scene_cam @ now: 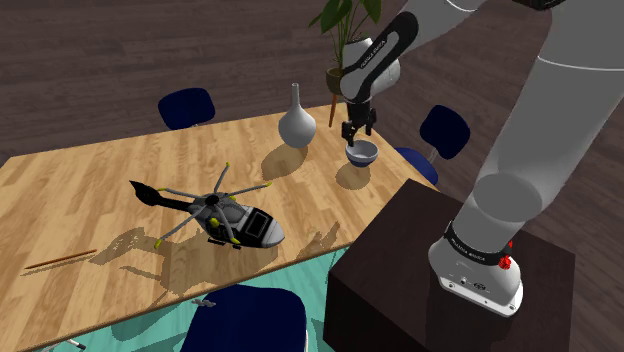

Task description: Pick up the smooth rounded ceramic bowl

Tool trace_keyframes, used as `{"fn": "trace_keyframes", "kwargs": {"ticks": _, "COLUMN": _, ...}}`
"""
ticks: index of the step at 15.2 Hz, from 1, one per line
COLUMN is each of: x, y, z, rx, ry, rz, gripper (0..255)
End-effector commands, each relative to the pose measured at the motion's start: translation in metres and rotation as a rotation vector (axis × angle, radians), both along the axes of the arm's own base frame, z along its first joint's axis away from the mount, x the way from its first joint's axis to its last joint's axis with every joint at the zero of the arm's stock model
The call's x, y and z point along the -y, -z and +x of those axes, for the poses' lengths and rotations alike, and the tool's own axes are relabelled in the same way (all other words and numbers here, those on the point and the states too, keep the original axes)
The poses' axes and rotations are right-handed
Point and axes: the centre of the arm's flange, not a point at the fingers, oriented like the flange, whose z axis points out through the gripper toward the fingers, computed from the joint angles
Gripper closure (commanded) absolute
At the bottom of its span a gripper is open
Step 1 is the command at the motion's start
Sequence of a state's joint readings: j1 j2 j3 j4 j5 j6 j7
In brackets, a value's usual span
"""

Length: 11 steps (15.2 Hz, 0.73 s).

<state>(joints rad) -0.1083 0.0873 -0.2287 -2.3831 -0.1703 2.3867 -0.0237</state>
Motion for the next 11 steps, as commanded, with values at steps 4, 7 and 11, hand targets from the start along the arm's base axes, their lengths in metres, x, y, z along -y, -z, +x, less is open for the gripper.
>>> {"fn": "trace_keyframes", "kwargs": {"ticks": 4, "x": 0.025, "y": 0.054, "z": 0.028, "rx": 0.006, "ry": 0.008, "rz": -0.005, "gripper": 0}}
{"fn": "trace_keyframes", "kwargs": {"ticks": 7, "x": 0.042, "y": 0.085, "z": 0.045, "rx": 0.009, "ry": 0.014, "rz": -0.007, "gripper": 0}}
{"fn": "trace_keyframes", "kwargs": {"ticks": 11, "x": 0.046, "y": 0.110, "z": 0.050, "rx": 0.010, "ry": 0.015, "rz": -0.008, "gripper": 0}}
